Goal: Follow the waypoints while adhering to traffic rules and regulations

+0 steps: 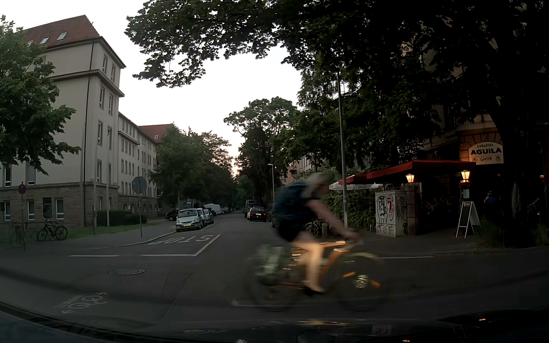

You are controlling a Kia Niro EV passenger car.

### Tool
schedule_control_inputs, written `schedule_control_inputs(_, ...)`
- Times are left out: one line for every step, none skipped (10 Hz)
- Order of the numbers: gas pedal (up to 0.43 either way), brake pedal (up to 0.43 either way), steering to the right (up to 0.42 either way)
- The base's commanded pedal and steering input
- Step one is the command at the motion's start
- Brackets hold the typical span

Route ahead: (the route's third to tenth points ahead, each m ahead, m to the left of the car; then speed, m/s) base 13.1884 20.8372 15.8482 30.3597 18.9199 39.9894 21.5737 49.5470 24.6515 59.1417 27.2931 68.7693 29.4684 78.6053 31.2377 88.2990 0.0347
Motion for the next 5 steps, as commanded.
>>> schedule_control_inputs(0.000,0.134,0.004)
schedule_control_inputs(0.000,0.024,0.004)
schedule_control_inputs(0.000,0.000,0.004)
schedule_control_inputs(0.000,0.000,0.004)
schedule_control_inputs(0.000,0.000,0.004)
